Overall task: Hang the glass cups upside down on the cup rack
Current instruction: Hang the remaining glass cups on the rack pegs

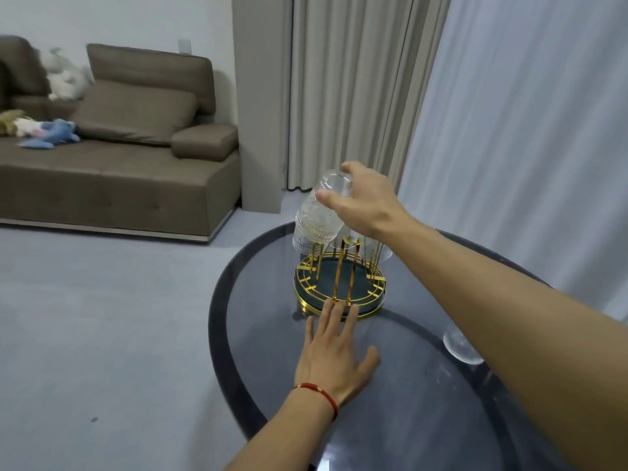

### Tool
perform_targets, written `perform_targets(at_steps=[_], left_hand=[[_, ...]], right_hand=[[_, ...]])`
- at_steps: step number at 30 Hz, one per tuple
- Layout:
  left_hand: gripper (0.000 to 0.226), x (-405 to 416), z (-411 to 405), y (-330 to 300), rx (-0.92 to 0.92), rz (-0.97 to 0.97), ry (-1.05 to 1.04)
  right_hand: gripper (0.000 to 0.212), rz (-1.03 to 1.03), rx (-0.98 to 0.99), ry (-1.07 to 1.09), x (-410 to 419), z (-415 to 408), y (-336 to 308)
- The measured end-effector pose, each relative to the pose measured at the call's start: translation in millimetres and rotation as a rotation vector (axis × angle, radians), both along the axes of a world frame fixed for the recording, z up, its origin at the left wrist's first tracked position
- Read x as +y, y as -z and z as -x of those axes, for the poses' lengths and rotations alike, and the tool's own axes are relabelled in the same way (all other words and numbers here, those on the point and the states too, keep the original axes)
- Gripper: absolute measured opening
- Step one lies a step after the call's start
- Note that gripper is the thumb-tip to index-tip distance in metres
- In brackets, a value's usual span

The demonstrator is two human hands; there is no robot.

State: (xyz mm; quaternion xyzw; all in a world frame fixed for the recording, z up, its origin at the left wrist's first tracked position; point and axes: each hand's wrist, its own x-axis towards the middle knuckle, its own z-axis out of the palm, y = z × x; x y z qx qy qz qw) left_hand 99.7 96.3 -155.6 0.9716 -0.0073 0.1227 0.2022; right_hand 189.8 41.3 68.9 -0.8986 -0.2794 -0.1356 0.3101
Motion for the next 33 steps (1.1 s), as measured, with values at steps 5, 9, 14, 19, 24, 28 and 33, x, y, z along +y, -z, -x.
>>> perform_targets(at_steps=[5, 9, 14, 19, 24, 28, 33], left_hand=[[0.08, 1, -2, 3, 0.016, -0.002, 0.013], [0.079, 0, -2, 4, -0.009, -0.012, -0.007], [0.077, -1, 0, 3, -0.041, 0.007, -0.016], [0.075, -2, 0, 2, -0.051, 0.009, -0.02], [0.074, -2, 2, 0, -0.033, -0.006, -0.009], [0.071, -2, 2, -2, -0.034, -0.025, -0.003], [0.069, -2, 3, -2, -0.035, -0.047, 0.011]], right_hand=[[0.071, 0.118, -0.018, 0.046, 15, -11, 16], [0.067, 0.172, 0.001, 0.067, 20, -16, 27], [0.052, 0.228, -0.008, 0.058, 25, -17, 40], [0.047, 0.242, -0.059, 0.077, 28, -14, 51], [0.054, 0.294, -0.048, 0.091, 36, -14, 58], [0.058, 0.349, -0.104, 0.134, 37, -14, 63], [0.055, 0.446, -0.244, 0.141, 22, 5, 67]])
